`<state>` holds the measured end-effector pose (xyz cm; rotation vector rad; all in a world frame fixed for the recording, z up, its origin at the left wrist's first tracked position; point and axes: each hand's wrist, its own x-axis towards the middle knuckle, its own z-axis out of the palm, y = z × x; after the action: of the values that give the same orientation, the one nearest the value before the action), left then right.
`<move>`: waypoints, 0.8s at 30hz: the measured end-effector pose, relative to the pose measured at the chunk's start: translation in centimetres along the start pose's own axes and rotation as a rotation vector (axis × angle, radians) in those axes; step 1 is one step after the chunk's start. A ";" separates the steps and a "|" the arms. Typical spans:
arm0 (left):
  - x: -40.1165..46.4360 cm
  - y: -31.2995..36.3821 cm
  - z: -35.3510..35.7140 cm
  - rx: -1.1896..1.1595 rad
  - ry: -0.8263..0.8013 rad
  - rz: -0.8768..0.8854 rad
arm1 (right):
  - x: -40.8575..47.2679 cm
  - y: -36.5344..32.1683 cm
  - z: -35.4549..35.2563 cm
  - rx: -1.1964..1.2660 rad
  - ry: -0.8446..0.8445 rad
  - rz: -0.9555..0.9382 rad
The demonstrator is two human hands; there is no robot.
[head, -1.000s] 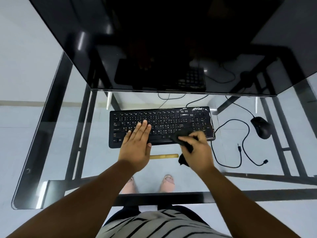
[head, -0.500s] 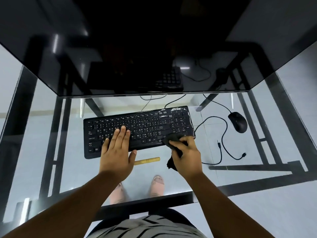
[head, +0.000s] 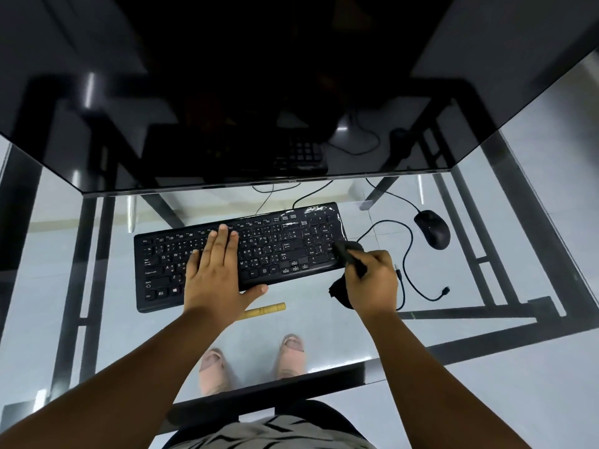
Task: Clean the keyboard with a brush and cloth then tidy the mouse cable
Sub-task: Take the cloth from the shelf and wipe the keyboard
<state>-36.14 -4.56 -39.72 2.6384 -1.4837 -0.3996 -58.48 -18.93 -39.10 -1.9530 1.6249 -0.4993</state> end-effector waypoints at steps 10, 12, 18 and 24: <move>1.0 0.2 -0.7 0.017 -0.063 -0.073 | 2.8 -1.4 -0.3 -0.082 -0.097 0.027; 1.2 0.4 -0.9 0.014 -0.065 -0.083 | 2.3 -0.9 -0.8 -0.091 -0.099 0.024; 1.6 0.6 -1.2 0.022 -0.063 -0.095 | 6.0 -3.2 0.0 -0.108 -0.122 -0.032; 1.5 0.7 -1.2 0.007 -0.052 -0.114 | 7.2 -3.7 0.5 -0.142 -0.158 -0.071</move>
<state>-35.61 -6.27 -38.67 2.7462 -1.3548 -0.4769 -53.87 -25.43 -37.69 -2.1025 1.5329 -0.2538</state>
